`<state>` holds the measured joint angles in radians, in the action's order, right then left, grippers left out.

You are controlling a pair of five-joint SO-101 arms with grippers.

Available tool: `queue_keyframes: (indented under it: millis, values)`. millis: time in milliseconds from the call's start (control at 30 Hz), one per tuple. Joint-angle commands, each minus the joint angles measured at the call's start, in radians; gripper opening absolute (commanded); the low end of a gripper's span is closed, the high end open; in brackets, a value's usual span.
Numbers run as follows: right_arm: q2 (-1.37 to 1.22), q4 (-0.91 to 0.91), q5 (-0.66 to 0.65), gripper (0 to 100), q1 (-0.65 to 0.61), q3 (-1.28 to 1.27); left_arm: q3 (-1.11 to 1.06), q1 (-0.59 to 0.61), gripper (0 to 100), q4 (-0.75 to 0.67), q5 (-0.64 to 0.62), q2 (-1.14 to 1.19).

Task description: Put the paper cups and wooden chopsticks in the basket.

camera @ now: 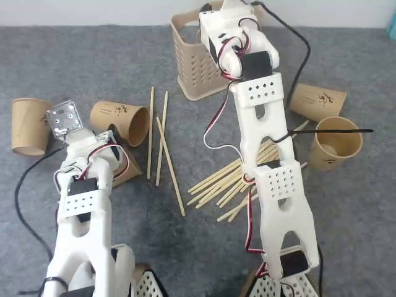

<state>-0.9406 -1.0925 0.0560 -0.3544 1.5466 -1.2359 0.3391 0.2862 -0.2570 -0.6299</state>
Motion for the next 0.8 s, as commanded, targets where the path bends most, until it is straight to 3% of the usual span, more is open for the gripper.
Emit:
queue_keyframes:
  millis: [0, 267, 500, 667, 767]
  values:
    - [0.010, 0.001, 0.006, 15.1, 0.004, -0.005, 0.053, -0.002, 16, -0.031, 0.014, 0.002]
    - [-0.024, -0.028, 0.008, 15.1, -0.001, -0.117, 0.053, -0.002, 16, -0.031, 0.014, 0.002]
    - [-0.027, -0.294, 0.005, 15.1, 0.005, -0.120, 0.053, -0.002, 16, -0.031, 0.014, 0.002]
    - [-0.028, -0.444, -0.143, 15.1, 0.018, -0.120, 0.053, -0.002, 16, -0.031, 0.014, 0.002]
    - [-0.025, -0.455, -0.167, 15.1, 0.024, -0.120, 0.053, -0.002, 16, -0.031, 0.014, 0.002]
